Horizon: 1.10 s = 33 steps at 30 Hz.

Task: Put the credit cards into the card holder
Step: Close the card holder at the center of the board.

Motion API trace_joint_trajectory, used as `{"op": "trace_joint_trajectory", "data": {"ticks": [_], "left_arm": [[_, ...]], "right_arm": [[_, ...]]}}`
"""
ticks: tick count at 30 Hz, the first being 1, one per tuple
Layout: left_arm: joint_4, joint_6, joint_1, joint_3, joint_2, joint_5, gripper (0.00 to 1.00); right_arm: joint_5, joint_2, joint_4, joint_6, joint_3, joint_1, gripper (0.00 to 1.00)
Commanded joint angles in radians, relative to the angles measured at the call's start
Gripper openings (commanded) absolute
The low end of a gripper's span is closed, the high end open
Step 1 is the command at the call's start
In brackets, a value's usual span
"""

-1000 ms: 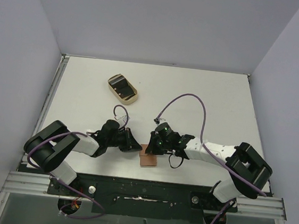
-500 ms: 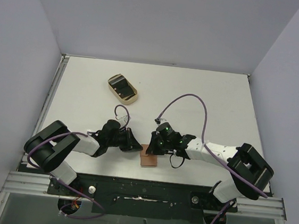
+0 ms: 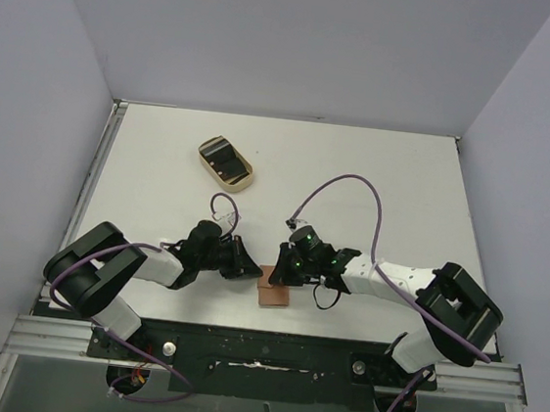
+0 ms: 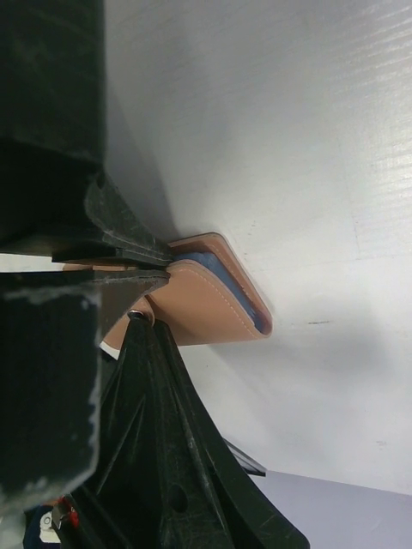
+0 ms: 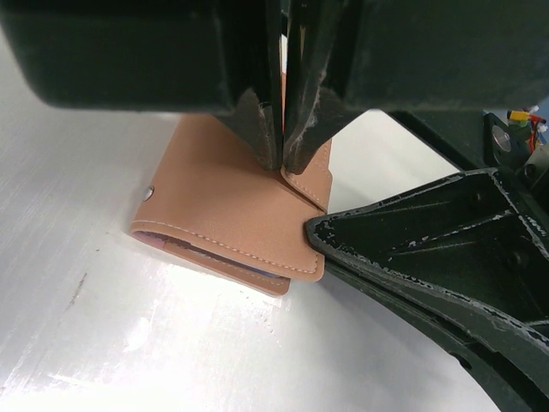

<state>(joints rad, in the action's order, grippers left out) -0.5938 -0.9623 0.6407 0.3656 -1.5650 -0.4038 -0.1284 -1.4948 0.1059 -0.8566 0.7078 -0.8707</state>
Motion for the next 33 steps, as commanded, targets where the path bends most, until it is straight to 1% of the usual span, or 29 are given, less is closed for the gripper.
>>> {"op": "trace_joint_trajectory", "data": {"ticks": [1,4,11,14,17,21,23,24,25,26,33], "left_arm": [[0.025,0.015,0.004,0.022,0.041,0.033,0.05],[0.064,0.031,0.004,0.032,0.067,0.051,0.08],[0.097,0.038,0.004,0.035,0.101,0.07,0.1],[0.136,0.056,0.007,0.042,0.126,0.095,0.14],[0.199,0.084,0.023,0.059,0.161,0.13,0.19],[0.244,0.097,0.053,0.082,0.203,0.162,0.2],[0.263,0.109,0.075,0.099,0.215,0.173,0.15],[0.275,0.115,0.083,0.116,0.216,0.172,0.11],[0.287,0.121,0.091,0.127,0.216,0.171,0.04],[0.293,0.123,0.095,0.135,0.213,0.167,0.0],[0.283,0.118,0.137,0.132,0.197,0.173,0.0]], "right_arm": [[0.011,-0.013,-0.01,0.005,-0.015,0.006,0.0],[0.011,-0.013,-0.017,0.011,-0.02,0.007,0.0],[0.009,-0.016,-0.023,0.016,-0.02,0.007,0.0],[0.015,-0.017,-0.025,0.015,-0.025,0.006,0.0],[0.015,-0.026,-0.027,0.016,-0.025,0.006,0.0],[0.018,-0.023,-0.028,0.021,-0.025,0.007,0.0],[0.019,-0.021,-0.026,0.023,-0.026,0.006,0.0],[0.018,-0.021,-0.027,0.024,-0.027,0.006,0.0],[0.017,-0.022,-0.028,0.024,-0.027,0.006,0.0],[0.016,-0.022,-0.03,0.023,-0.028,0.006,0.0],[0.016,-0.026,-0.039,0.02,-0.039,0.006,0.0]]}}
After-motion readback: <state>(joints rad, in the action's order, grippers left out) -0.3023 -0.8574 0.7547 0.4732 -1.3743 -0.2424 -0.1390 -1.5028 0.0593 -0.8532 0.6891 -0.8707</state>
